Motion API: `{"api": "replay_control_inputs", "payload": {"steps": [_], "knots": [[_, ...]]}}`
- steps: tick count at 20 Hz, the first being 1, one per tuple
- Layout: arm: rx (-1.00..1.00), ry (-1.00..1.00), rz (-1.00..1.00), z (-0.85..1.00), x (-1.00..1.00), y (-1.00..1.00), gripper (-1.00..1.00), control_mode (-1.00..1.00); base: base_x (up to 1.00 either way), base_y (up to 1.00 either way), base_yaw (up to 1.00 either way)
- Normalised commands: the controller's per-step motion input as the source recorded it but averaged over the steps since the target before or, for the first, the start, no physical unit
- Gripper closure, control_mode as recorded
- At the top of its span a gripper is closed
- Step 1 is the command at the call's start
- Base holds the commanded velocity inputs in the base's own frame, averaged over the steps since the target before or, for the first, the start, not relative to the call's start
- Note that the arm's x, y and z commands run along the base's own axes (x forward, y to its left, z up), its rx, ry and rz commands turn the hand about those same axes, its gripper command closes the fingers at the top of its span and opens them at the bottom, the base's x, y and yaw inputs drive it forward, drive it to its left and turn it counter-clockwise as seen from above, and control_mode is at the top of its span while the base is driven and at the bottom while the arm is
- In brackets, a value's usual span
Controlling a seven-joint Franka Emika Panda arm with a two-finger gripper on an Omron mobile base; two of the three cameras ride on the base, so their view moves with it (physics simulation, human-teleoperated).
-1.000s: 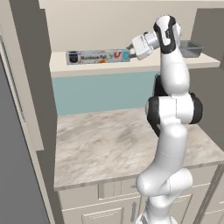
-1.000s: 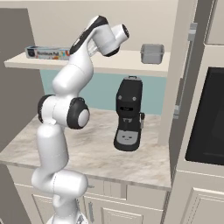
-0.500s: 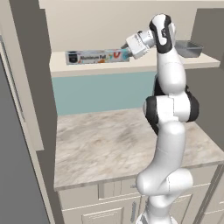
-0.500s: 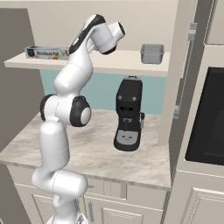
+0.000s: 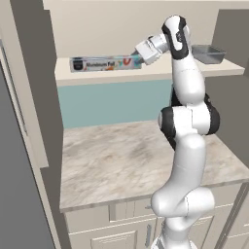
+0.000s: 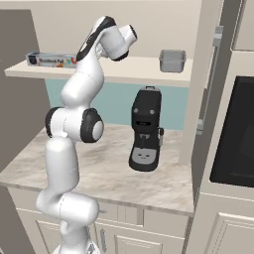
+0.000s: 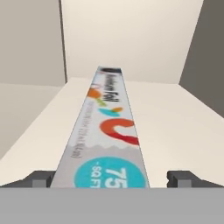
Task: Retrieve the tupperware and aluminum foil from the cabinet and place them on the dining counter near the plate with cucumber and sweet potato to prepare for storing leftovers.
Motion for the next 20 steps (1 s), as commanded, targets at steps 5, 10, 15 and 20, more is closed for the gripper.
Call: {"api": "replay_control_inputs", "payload": {"steps": [5,10,15,20], "knots": [[0.0,0.0,0.0,-0.35,0.0,0.04,1.0,-1.0,0.0,0.0,0.0],[0.0,-0.02,0.0,-0.04,0.0,0.0,1.0,-1.0,0.0,0.0,0.0],[0.0,-0.01,0.0,0.0,-0.69,0.0,1.0,-1.0,0.0,0.0,0.0],[0.0,0.0,-0.05,0.0,-1.0,0.0,1.0,-1.0,0.0,0.0,0.0]]}}
